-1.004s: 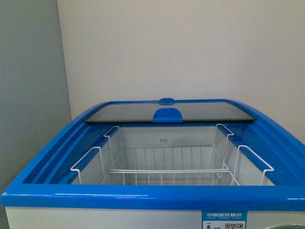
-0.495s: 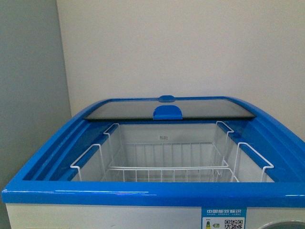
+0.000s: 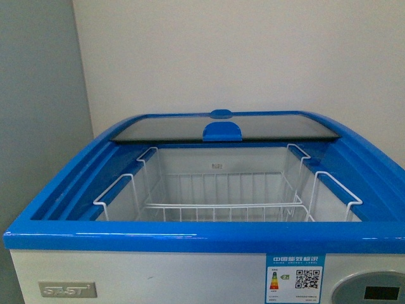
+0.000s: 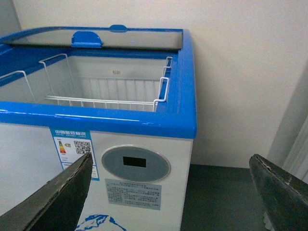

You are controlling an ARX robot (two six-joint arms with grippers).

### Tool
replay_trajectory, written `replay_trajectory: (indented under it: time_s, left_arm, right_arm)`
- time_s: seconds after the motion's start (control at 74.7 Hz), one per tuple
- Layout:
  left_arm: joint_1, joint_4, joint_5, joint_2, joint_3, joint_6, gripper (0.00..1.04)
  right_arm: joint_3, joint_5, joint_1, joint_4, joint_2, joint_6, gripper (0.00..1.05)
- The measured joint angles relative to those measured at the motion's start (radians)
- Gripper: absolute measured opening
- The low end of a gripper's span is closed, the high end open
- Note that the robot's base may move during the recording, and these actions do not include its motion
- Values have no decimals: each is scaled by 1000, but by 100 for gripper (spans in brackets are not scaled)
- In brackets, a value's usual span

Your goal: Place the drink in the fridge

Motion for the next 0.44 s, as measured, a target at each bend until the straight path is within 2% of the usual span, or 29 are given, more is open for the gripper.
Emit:
replay_trajectory:
  time_s: [0.04,0.442]
  left_arm:
    - [0,0,0,0,0,1,98]
    - [0,0,0,0,0,1,97]
  right_arm:
    - [0,0,0,0,0,0,98]
    - [0,0,0,0,0,0,98]
